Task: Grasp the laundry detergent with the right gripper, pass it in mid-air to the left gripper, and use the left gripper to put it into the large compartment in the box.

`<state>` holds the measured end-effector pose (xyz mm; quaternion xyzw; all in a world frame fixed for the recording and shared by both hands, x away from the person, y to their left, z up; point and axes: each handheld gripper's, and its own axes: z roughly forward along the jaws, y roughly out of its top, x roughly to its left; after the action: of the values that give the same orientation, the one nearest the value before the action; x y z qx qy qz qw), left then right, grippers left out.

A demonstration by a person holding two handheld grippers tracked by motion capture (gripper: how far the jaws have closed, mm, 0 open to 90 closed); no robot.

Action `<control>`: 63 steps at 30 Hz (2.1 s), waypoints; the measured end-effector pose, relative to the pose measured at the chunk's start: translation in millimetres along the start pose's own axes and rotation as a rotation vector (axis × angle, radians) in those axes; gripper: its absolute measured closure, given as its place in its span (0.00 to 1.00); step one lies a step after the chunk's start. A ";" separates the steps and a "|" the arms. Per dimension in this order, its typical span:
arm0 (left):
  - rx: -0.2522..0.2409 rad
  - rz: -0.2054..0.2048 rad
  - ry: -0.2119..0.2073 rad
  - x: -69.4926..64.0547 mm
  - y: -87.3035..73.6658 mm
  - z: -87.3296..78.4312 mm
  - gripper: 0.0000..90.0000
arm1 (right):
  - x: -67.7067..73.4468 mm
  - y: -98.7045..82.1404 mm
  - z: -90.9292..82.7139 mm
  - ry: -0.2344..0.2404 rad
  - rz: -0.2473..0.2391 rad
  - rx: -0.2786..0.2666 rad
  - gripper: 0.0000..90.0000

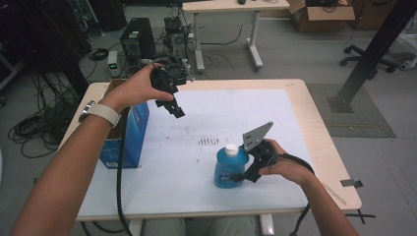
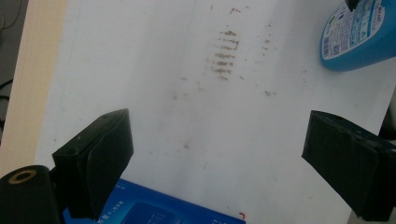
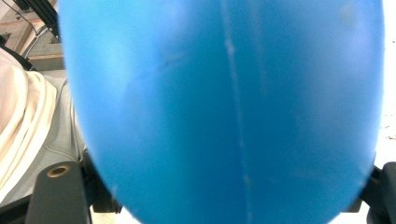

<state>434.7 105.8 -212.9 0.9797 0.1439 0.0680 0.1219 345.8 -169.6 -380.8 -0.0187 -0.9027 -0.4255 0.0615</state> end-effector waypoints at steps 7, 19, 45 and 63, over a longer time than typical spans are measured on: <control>0.000 -0.001 0.000 0.0 0.0 0.4 0.10 | 0.1 0.1 -0.7 -0.001 -0.011 -0.005 0.29; 0.004 -0.007 -0.005 0.3 -2.2 2.6 0.10 | 0.0 -0.2 0.6 -0.019 -0.032 -0.007 0.39; 0.004 -0.002 -0.006 -2.1 -3.3 2.8 0.10 | 2.4 0.0 0.3 -0.021 -0.086 -0.011 0.48; -0.008 0.012 -0.019 -14.0 -6.2 -10.9 0.10 | 8.9 15.8 -11.6 -0.057 -0.044 -0.010 0.48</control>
<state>418.0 109.8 -205.5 0.9807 0.1363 0.0598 0.1265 339.5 -168.6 -360.3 -0.0113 -0.9022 -0.4303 0.0261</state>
